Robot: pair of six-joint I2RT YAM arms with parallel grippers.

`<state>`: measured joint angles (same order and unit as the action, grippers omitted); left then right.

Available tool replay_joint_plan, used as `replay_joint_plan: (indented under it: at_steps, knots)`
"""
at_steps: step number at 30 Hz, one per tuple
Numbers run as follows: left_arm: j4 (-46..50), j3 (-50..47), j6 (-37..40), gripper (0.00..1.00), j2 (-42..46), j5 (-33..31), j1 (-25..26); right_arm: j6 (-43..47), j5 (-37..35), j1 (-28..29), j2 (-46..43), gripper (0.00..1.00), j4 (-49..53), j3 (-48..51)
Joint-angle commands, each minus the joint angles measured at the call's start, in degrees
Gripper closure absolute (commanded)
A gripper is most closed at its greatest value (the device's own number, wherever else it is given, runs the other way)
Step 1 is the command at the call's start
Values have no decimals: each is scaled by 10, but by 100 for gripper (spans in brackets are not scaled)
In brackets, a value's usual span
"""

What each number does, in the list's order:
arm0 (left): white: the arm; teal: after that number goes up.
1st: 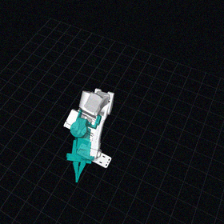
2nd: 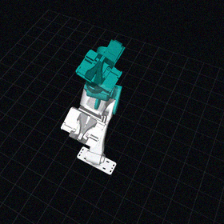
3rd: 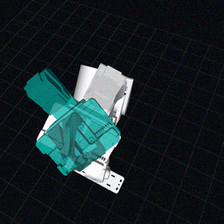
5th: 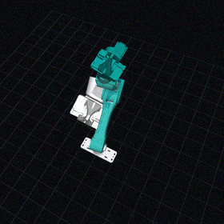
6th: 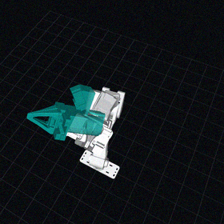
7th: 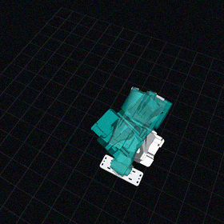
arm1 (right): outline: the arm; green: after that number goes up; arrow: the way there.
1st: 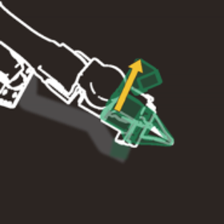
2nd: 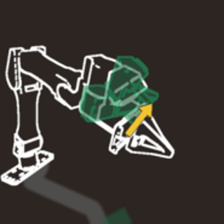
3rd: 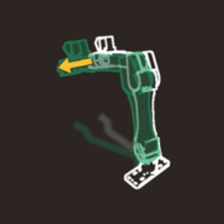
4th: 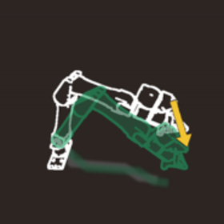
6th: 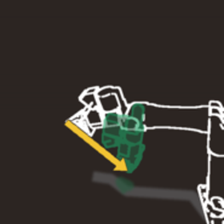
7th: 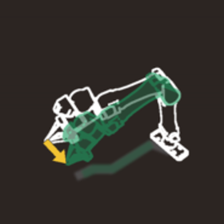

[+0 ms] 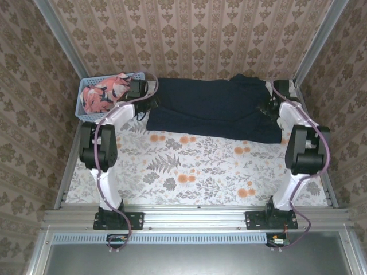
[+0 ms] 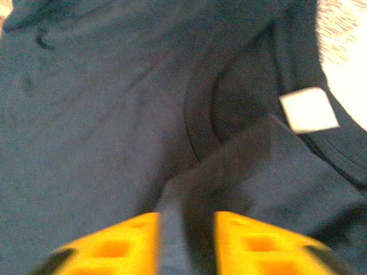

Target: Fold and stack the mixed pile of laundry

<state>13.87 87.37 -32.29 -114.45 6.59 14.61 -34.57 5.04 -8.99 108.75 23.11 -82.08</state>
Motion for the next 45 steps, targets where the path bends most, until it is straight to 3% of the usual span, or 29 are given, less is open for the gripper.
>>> replay_joint_plan:
  at_steps: [1, 2, 5, 8, 12, 14, 16, 20, 23, 29, 41, 43, 45]
  knots:
    - [32, 60, 15, 8, -23, 5, -6, 6, 37, -5, 20, 33, -64, -55]
    - [33, 65, 20, 0, -19, 2, -5, 7, 39, -5, 23, 2, -61, -71]
    - [31, 48, 38, 0, 23, -21, -1, 58, 42, -8, 17, 0, 9, -121]
    - [6, -17, 48, 0, 79, -22, 2, 106, 22, -12, -22, 0, 71, -100]
    - [-23, -100, 39, 2, 131, 44, 4, 149, 8, -26, -86, 0, 121, -19]
    - [-49, -136, 26, 11, 144, 90, 9, 159, 17, -40, -114, 0, 136, 22]
    - [-70, -160, 15, 29, 145, 135, 18, 164, 32, -61, -143, 8, 136, 68]
    - [-74, -167, 23, 64, 125, 150, 48, 168, 57, -101, -173, 39, 127, 136]
    - [-75, -156, 17, 84, 92, 153, 54, 170, 65, -119, -174, 46, 107, 173]
    - [-76, -125, 18, 91, 25, 127, 40, 178, 67, -138, -143, 56, 78, 185]
    - [-78, -113, 18, 92, -51, 122, 12, 178, 126, -149, -67, 60, 32, 169]
    - [-76, -116, 18, 92, -59, 122, 9, 175, 133, -149, -61, 70, 25, 176]
    - [-73, -118, 20, 94, -66, 120, 6, 174, 125, -149, -55, 86, 27, 174]
